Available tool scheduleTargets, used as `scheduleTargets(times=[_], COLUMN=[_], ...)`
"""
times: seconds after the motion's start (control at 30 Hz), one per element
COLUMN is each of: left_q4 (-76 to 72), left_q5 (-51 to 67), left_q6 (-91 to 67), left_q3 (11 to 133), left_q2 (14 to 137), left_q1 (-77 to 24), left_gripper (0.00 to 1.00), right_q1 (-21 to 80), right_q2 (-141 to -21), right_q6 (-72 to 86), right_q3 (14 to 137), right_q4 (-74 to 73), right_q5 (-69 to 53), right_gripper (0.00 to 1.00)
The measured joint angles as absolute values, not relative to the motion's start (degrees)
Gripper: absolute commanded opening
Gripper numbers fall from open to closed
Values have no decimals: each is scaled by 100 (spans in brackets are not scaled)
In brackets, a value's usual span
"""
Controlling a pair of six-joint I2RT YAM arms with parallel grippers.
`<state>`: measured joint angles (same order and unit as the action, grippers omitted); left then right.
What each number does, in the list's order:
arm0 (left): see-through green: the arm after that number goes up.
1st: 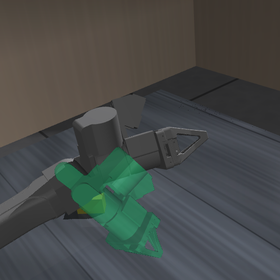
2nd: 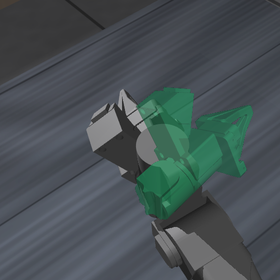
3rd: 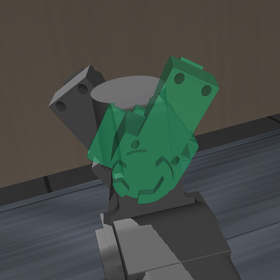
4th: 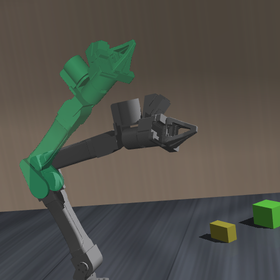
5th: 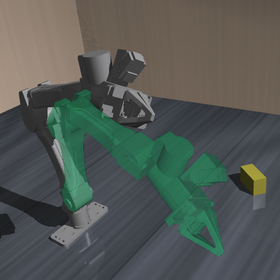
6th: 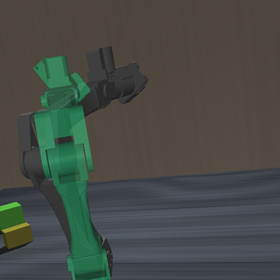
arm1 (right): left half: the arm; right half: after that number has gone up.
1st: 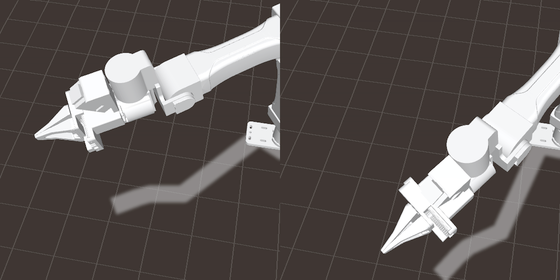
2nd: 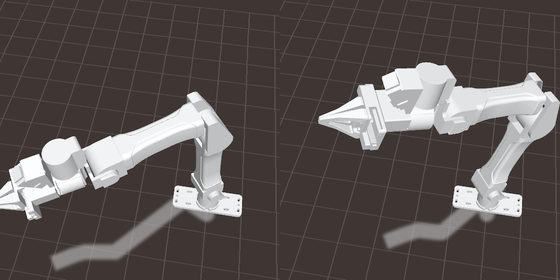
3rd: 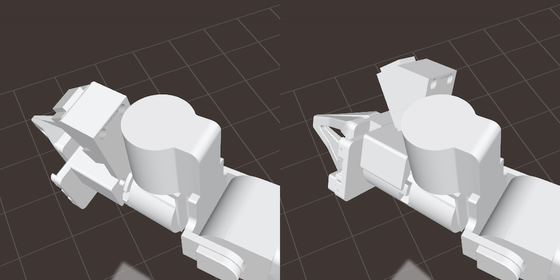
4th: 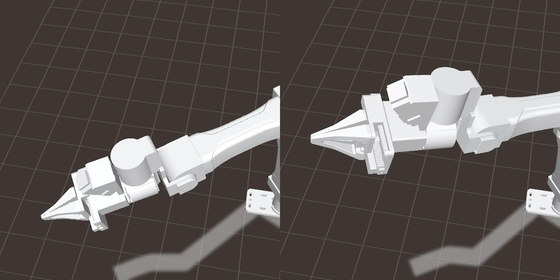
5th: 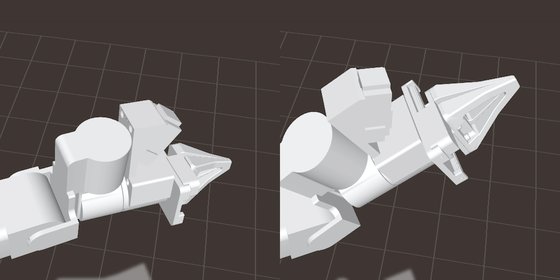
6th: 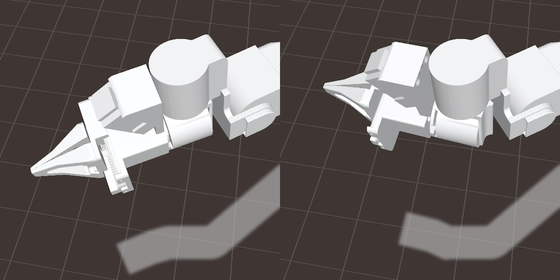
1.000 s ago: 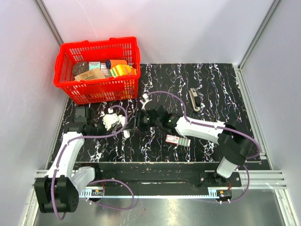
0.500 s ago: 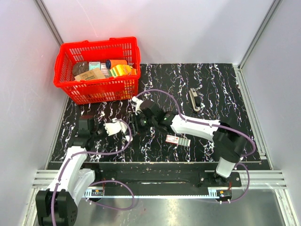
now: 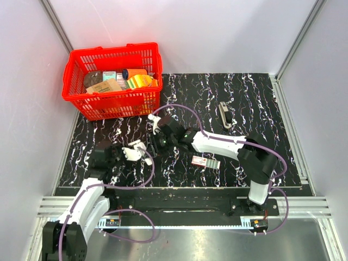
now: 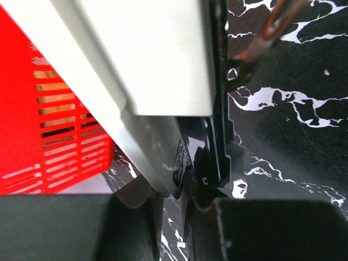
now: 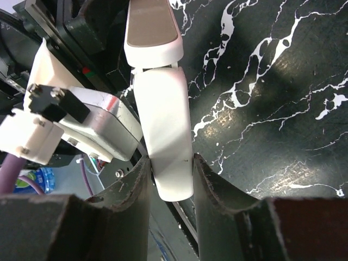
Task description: Unload the staples from the stapler
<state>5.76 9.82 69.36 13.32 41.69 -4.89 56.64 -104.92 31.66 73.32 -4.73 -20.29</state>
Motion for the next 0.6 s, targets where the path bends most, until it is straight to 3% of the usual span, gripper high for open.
scheduleTargets(times=[0.33, 0.37, 0.5, 0.6], left_q4=[-139, -123, 648, 1712], left_q5=[766, 751, 613, 808], left_q6=[7780, 7802, 7448, 6707], left_q3=[910, 910, 1238, 2064], left_q2=[3898, 3881, 3800, 3865], left_q1=[-628, -650, -847, -1203], left_gripper=[12, 15, 42, 52], right_q1=[5686, 5686, 5686, 5655], right_q2=[-10490, -10490, -10492, -10495], right_q6=[2655, 2652, 2751, 2985], right_q3=[7338, 7338, 7389, 7579], right_q4=[-801, -805, -819, -764], right_q5=[-2005, -2008, -2018, -1756], right_gripper=[0, 0, 0, 0])
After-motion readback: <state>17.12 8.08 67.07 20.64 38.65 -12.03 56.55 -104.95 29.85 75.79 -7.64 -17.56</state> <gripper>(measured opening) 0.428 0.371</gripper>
